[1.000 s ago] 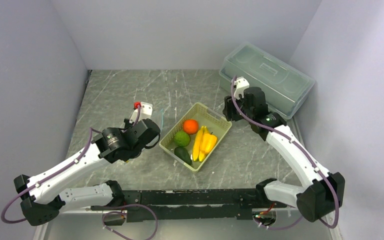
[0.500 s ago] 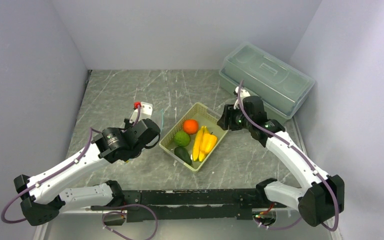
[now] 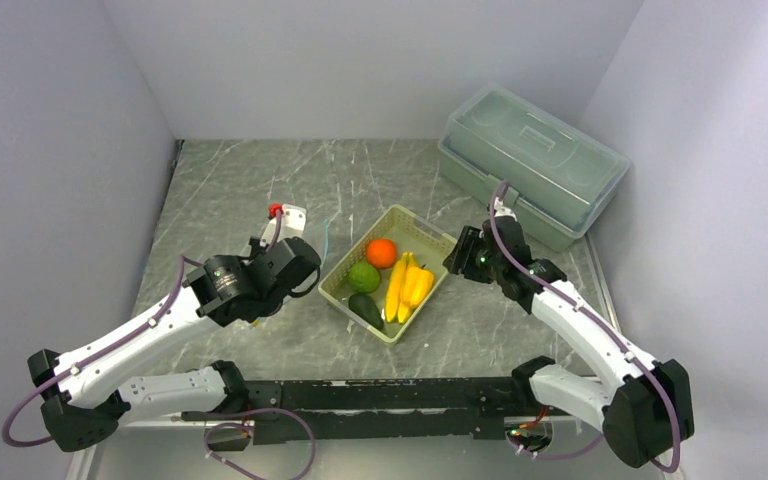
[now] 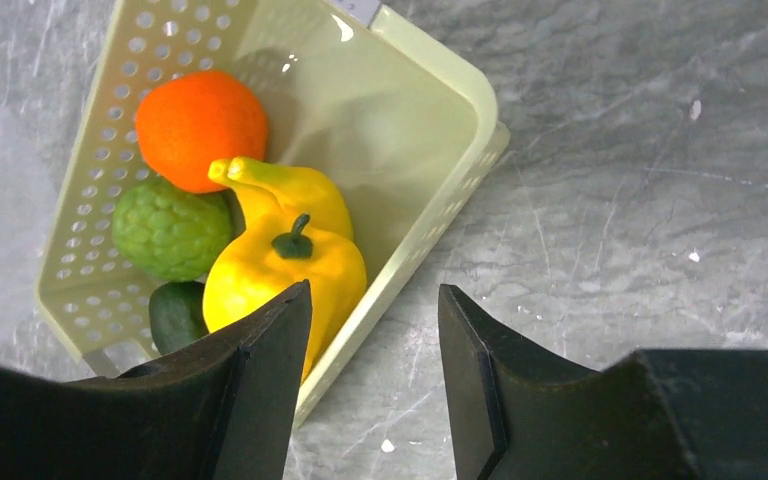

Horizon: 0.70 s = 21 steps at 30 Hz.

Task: Place the food in the zip-top bag and seal the zipper
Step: Adjust the bin at the center of the board.

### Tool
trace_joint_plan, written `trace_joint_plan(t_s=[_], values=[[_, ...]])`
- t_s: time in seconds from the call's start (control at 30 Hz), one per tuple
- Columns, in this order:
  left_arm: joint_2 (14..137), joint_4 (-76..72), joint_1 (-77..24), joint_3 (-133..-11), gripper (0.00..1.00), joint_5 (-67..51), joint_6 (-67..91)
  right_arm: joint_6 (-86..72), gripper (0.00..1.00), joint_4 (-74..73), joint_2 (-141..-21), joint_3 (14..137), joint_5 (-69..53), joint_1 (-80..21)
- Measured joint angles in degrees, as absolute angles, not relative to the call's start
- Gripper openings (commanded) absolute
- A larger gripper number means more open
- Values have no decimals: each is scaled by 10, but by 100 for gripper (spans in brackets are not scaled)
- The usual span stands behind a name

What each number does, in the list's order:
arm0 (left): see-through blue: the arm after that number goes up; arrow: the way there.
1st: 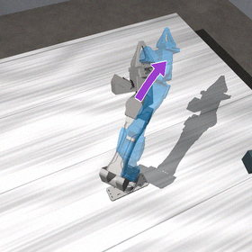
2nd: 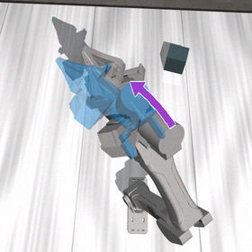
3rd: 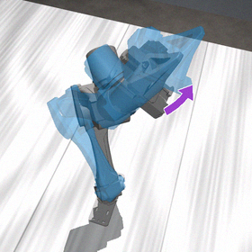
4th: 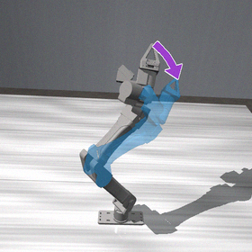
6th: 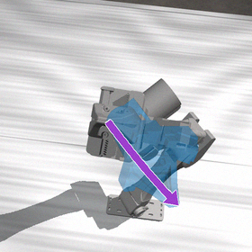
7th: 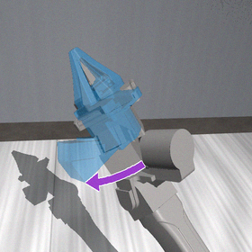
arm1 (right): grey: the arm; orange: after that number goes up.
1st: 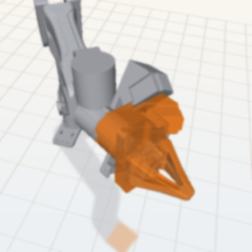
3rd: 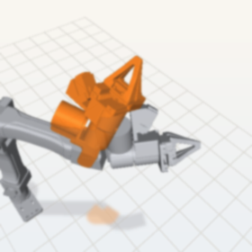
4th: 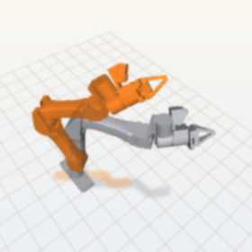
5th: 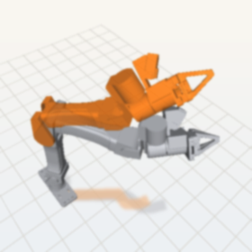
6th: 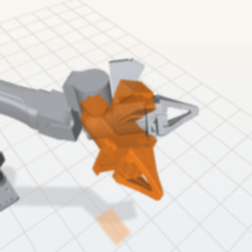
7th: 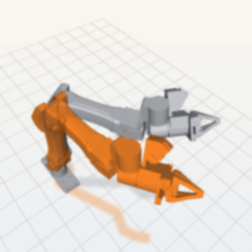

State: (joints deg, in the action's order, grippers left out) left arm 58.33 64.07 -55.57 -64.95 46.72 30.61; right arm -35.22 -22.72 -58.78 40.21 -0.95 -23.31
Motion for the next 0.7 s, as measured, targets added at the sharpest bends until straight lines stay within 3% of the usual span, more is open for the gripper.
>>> trace_joint_plan(t_s=[0.53,0.7], values=[[583,637,-556,-649,3,463,304,-419,52,-199,-677,393,61,-266],[583,637,-556,-649,2,463,300,-430,47,-188,-700,394,73,-283]])
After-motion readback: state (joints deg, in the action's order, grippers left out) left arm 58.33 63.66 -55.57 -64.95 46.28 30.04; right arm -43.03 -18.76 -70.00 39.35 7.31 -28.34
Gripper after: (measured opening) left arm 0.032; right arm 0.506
